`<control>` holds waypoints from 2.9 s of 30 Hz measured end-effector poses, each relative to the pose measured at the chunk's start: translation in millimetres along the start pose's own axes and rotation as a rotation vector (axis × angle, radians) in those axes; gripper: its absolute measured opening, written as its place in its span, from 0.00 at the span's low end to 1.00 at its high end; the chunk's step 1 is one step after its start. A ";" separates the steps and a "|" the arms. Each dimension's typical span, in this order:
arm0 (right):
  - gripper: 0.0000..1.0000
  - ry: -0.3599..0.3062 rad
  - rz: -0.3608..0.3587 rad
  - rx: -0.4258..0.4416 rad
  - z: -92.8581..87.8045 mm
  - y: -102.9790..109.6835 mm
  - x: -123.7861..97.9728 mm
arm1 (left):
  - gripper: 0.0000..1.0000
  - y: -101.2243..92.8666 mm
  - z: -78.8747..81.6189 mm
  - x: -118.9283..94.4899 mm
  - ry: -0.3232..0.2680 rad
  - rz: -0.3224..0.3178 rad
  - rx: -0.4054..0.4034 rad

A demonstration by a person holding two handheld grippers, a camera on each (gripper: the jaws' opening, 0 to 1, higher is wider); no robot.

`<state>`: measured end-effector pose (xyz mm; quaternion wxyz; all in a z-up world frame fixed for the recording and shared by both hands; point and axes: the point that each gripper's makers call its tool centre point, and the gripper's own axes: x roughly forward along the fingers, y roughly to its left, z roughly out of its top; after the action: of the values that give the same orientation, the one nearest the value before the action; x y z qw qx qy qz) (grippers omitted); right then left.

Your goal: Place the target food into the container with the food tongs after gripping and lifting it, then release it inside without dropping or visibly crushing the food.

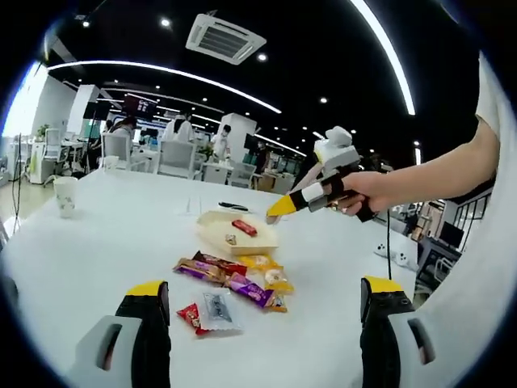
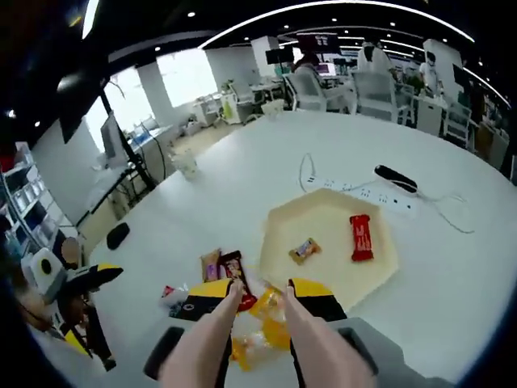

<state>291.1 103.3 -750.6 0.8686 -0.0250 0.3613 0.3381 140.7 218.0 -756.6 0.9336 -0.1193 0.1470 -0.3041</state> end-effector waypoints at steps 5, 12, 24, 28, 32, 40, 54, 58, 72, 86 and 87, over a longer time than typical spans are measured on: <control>0.27 -0.035 0.047 0.113 -5.3 27.4 3.1 | 0.99 0.3 -6.8 4.7 0.044 -0.008 0.004; 0.26 -0.008 0.114 0.214 -35.0 58.5 13.6 | 0.99 10.8 -4.1 6.5 0.035 0.026 -0.022; 0.27 0.022 0.141 0.249 -54.6 89.7 38.6 | 0.99 7.7 -8.7 0.6 0.039 0.006 -0.002; 0.27 0.024 0.125 0.282 -53.5 85.4 41.4 | 0.99 9.9 -3.9 1.6 0.022 0.007 0.004; 0.27 0.021 0.113 0.275 -50.7 83.2 41.8 | 0.99 12.1 -3.5 1.8 0.023 0.008 -0.001; 0.28 0.051 0.141 0.287 -60.7 94.4 42.9 | 0.99 11.4 -11.7 0.6 0.066 -0.004 0.025; 0.28 0.098 0.148 0.267 -75.9 106.4 51.1 | 0.99 19.8 -10.1 -15.3 0.042 0.058 0.037; 0.28 0.123 0.141 0.264 -87.9 105.9 55.5 | 0.99 19.4 -27.1 -14.9 0.076 0.060 -0.057; 0.28 0.082 0.074 0.321 -83.1 90.2 50.0 | 0.99 14.6 -13.7 -9.2 0.022 0.017 0.014; 0.28 0.099 0.081 0.426 -94.5 97.0 64.1 | 0.99 17.2 -13.6 -25.1 0.031 0.057 0.017; 0.28 0.099 0.075 0.426 -94.7 96.3 65.1 | 0.99 17.7 -13.6 -26.7 0.031 0.058 0.017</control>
<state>208.2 187.3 -843.1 0.8224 0.1560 0.4673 0.2845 124.8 246.2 -769.3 0.9406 -0.1025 0.1621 -0.2801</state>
